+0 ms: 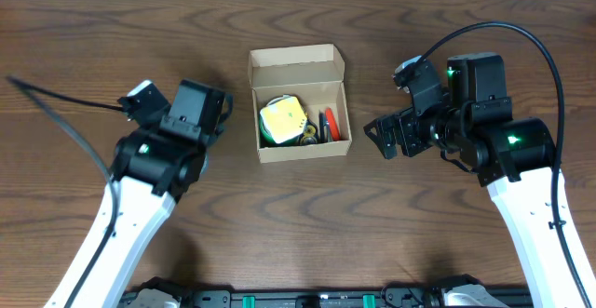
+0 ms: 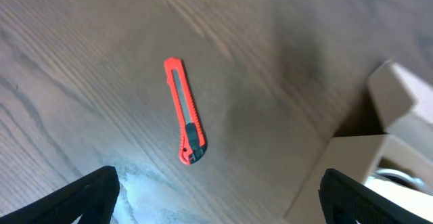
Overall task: Pack container
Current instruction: 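Move the left gripper to the red box cutter and grasp it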
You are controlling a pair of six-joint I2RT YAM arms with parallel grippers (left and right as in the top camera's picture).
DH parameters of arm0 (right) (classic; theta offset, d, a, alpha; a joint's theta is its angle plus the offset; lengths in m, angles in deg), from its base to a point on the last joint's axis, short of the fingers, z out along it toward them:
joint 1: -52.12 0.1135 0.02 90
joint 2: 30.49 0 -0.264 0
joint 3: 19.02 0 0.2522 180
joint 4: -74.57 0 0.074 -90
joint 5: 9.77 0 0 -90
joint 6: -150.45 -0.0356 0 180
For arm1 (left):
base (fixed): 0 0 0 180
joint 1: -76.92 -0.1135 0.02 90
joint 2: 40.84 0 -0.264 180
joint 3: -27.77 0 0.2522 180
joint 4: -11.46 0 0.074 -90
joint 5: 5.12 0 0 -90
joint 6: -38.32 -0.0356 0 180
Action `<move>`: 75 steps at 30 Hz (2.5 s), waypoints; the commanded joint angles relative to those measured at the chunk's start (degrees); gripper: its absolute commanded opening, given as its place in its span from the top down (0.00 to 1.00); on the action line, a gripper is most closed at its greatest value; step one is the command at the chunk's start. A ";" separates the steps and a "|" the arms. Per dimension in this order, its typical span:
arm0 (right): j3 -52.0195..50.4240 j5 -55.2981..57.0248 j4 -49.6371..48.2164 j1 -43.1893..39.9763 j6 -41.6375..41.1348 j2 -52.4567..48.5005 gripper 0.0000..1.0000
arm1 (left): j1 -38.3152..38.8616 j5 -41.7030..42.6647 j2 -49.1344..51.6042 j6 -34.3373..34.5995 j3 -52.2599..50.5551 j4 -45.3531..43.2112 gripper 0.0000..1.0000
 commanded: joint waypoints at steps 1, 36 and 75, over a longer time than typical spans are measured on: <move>0.22 -0.33 0.07 -0.35 0.66 0.72 0.01 | -0.35 -0.02 2.16 -0.66 -0.70 0.04 0.05; 0.22 -0.33 0.07 -0.35 0.66 0.72 0.01 | -18.58 14.67 25.88 -9.49 -3.80 -10.67 0.06; 0.22 -0.33 0.07 -0.35 0.66 0.72 0.01 | -20.39 19.45 33.46 -6.16 -12.26 -24.90 0.61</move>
